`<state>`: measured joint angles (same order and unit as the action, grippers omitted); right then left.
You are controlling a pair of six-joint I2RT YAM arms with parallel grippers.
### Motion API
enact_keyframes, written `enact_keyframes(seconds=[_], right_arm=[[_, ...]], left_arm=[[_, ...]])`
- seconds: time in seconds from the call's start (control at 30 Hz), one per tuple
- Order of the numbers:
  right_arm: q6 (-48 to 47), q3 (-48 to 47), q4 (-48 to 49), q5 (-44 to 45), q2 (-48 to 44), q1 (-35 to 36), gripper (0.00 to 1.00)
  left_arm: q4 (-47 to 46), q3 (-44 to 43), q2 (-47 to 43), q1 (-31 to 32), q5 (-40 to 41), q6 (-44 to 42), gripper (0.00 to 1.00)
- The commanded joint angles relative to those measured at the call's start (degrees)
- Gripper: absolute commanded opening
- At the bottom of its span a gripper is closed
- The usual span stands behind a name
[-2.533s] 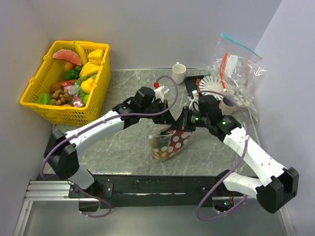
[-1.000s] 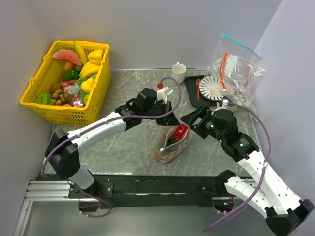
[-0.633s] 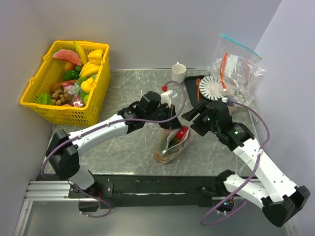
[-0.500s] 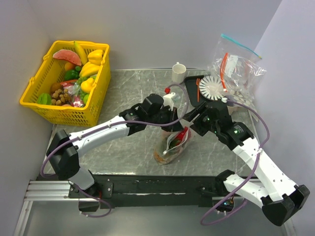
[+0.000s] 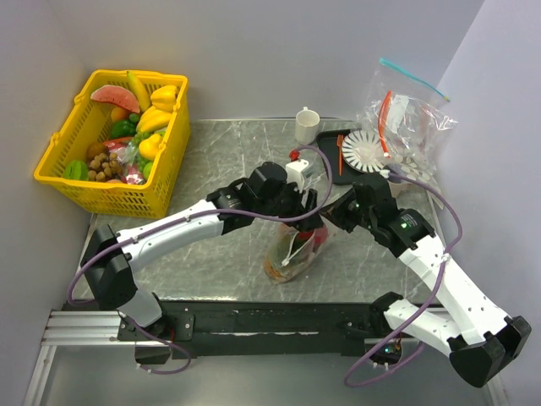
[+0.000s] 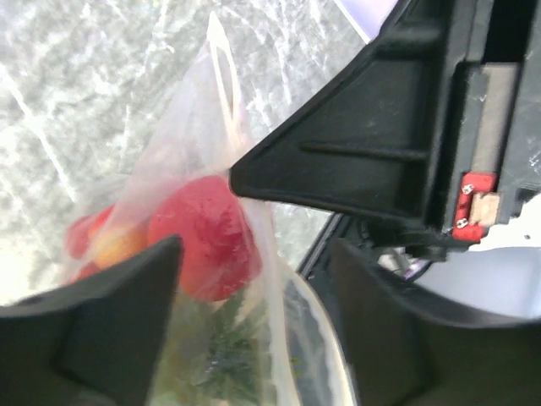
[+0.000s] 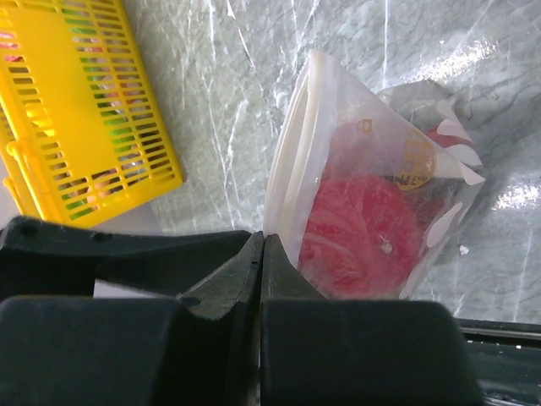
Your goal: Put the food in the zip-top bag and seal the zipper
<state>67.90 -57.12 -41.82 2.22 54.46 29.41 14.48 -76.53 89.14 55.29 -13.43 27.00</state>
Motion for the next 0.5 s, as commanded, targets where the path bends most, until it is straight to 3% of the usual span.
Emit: enact_keyframes(seconds=[0.0, 0.03, 0.13, 0.33, 0.47], right_arm=[[0.3, -1.1, -0.2, 1.0, -1.8, -0.2, 0.0], [0.2, -0.9, 0.0, 1.0, -2.1, -0.2, 0.0], [0.0, -0.9, 0.1, 0.9, -2.4, -0.1, 0.0], [-0.1, -0.8, 0.5, 0.5, -2.2, -0.1, 0.0], [-0.1, -1.0, 1.0, 0.0, -1.8, -0.2, 0.0]], left_arm=[[1.4, -1.9, -4.1, 0.3, 3.9, -1.5, 0.89], [1.9, -1.7, -5.2, 0.3, 4.7, -2.0, 0.95], [3.4, 0.1, -9.7, 0.3, 7.4, -2.8, 0.99], [2.8, 7.9, -20.5, 0.3, 7.1, -4.2, 0.99], [-2.6, 18.8, -29.4, 0.3, 4.7, -3.9, 0.99]])
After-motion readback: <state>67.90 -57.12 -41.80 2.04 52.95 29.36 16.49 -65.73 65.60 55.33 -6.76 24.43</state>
